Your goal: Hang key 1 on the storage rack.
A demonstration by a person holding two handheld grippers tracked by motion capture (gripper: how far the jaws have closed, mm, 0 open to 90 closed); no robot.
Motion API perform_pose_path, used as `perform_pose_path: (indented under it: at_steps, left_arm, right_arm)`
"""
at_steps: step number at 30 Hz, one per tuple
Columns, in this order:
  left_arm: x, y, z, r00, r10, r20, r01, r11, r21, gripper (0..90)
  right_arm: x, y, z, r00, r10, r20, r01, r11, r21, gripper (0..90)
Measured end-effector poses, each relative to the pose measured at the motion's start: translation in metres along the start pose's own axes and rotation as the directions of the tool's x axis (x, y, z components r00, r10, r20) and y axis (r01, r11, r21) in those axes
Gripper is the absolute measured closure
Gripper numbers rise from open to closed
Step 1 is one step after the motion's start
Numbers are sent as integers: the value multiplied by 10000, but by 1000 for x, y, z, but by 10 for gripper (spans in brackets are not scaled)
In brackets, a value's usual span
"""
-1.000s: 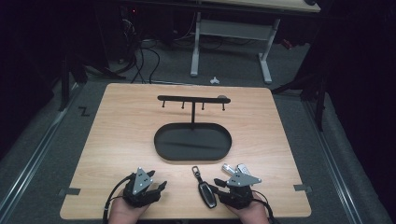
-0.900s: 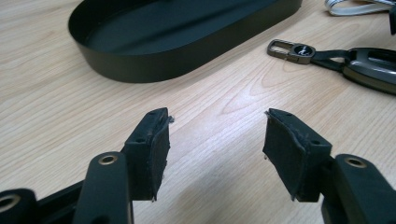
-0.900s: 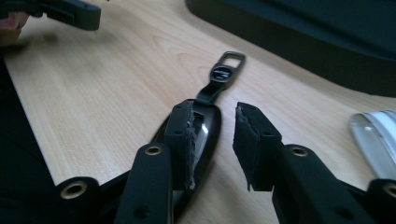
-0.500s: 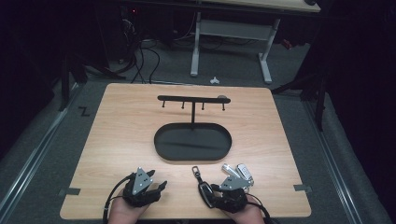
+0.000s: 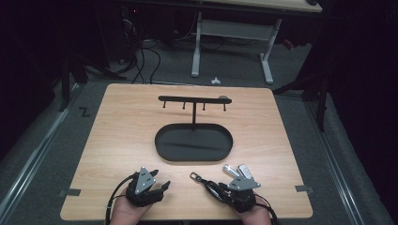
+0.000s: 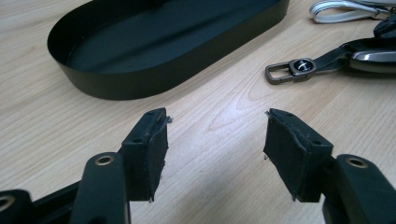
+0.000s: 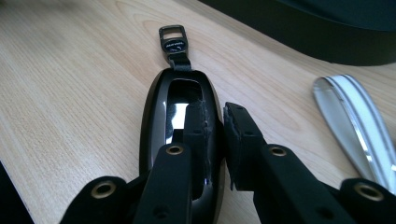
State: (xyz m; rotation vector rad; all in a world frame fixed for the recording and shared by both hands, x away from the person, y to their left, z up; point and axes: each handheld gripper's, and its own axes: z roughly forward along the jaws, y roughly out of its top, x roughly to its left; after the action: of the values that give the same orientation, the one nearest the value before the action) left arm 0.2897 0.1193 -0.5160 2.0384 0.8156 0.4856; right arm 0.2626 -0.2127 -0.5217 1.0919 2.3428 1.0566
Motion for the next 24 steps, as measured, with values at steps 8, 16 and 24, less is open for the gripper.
perform_pose_path:
  at_steps: [8, 16, 24]
  left_arm:
    - [-5, 10, 12, 9993, 170, 333, -167, 9998, -92, 395]
    - [-7, 16, 17, 9989, 249, 404, -247, 9997, -50, 395]
    - [0, 15, 13, 9997, 206, 110, -205, 9997, -101, 397]
  right_arm:
    - [-9, -13, -17, 9971, 108, 751, -109, 9999, 6, 808]
    - [-12, -20, -20, 9955, 167, 936, -172, 9998, 54, 773]
    - [-19, -16, -31, 9960, 597, 664, -557, 9966, -602, 606]
